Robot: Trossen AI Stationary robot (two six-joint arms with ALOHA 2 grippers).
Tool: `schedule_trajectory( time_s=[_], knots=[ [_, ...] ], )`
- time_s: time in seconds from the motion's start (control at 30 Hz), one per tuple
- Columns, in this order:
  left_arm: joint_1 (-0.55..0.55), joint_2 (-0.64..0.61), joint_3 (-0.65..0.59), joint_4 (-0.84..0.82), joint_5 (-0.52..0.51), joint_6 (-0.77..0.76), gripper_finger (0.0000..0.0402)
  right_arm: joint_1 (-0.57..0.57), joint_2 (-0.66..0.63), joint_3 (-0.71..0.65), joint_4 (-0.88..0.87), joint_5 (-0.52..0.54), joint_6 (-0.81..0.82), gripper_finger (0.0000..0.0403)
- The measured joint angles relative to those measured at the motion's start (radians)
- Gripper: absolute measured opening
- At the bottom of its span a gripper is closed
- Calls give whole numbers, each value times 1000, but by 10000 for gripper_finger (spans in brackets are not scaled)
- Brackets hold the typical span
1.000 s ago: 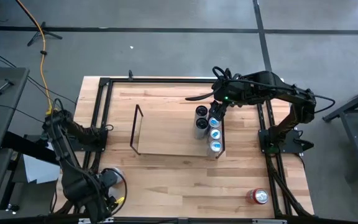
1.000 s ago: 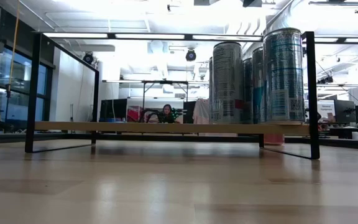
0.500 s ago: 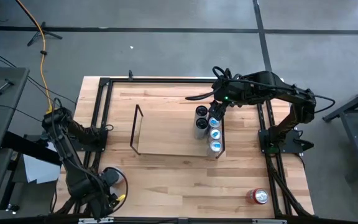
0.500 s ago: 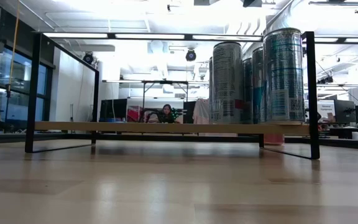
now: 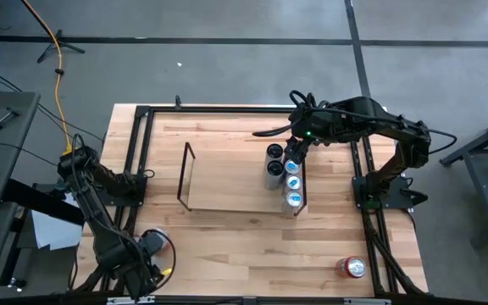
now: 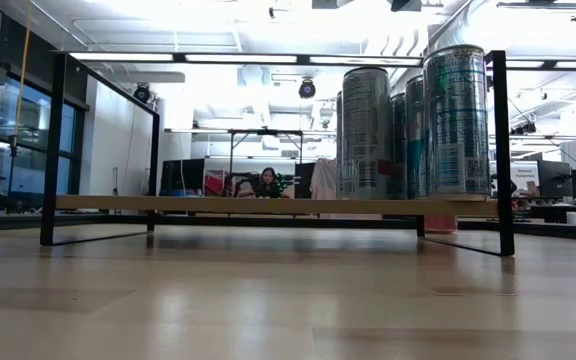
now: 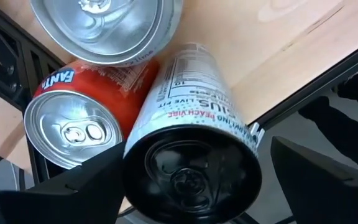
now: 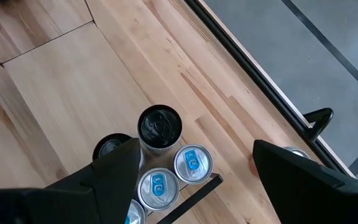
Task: Place canned beverage on shelf
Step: Put the black soda can aligned with the other black soda can on the shelf
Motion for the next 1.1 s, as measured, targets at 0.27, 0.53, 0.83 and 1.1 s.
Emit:
schedule_trajectory(
  time_s=[0.27,0.53,0.83,1.1],
  knots=[
    [34,-16,12,0,84,97,232,0,0,0,0,2,-25,298],
    [110,-133,47,-1,80,183,174,0,0,0,0,14,-26,298],
    [244,-285,132,0,-42,343,174,0,0,0,0,-7,-37,298],
    [546,-308,230,19,-137,712,174,29,-1,0,-11,-95,-91,298]
  ],
)
